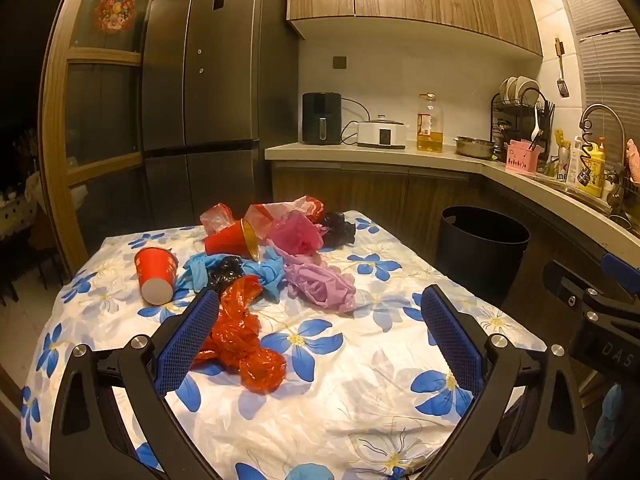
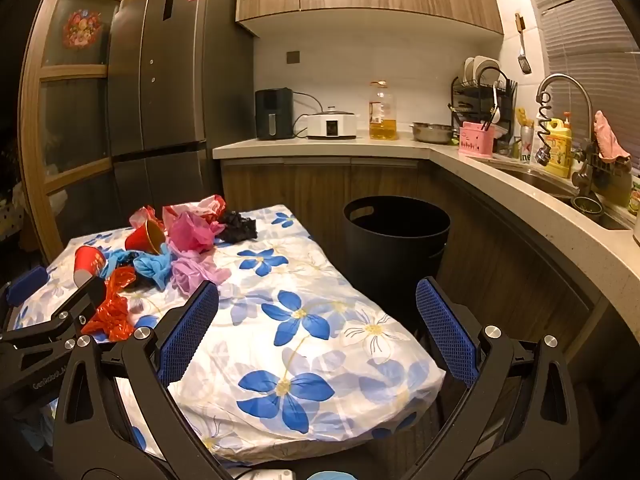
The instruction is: Collect trash
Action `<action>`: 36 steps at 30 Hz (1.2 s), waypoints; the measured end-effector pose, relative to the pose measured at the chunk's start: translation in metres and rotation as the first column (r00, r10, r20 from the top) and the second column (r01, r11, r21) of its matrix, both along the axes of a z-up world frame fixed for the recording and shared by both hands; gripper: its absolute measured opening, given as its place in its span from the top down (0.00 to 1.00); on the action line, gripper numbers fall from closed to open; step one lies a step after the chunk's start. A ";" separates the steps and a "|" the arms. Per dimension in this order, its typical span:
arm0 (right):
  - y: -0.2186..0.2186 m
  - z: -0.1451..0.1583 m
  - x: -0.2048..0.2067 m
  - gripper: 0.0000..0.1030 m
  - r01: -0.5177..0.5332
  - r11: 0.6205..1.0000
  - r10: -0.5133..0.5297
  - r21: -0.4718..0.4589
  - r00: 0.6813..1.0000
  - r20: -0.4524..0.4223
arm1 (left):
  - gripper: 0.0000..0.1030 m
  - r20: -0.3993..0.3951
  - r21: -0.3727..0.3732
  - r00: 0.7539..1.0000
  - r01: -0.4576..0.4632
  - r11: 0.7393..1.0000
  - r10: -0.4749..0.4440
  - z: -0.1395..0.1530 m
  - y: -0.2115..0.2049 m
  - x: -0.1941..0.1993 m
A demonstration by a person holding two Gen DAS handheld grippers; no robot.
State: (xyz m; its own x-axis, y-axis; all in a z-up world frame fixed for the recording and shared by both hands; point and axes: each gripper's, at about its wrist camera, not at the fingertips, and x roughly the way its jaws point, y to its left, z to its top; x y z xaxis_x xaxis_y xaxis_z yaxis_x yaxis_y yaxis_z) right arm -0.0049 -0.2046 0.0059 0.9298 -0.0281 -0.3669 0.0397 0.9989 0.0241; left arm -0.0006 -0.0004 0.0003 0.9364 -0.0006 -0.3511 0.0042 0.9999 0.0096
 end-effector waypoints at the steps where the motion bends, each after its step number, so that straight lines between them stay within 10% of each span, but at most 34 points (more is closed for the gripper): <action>1: 0.000 0.000 0.000 0.05 0.000 1.000 0.000 0.001 1.000 0.000 | 0.05 0.001 -0.001 1.000 0.000 1.000 0.000 0.000 0.000 0.000; 36: -0.001 -0.001 0.001 0.05 0.000 1.000 0.000 0.004 1.000 -0.002 | 0.05 -0.008 -0.015 1.000 0.010 1.000 -0.010 0.001 -0.006 -0.002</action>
State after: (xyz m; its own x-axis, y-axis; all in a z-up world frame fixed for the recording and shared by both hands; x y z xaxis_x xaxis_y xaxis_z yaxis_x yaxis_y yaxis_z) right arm -0.0037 -0.2051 0.0054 0.9291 -0.0267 -0.3688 0.0398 0.9988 0.0278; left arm -0.0030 -0.0065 0.0013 0.9335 -0.0151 -0.3582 0.0139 0.9999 -0.0058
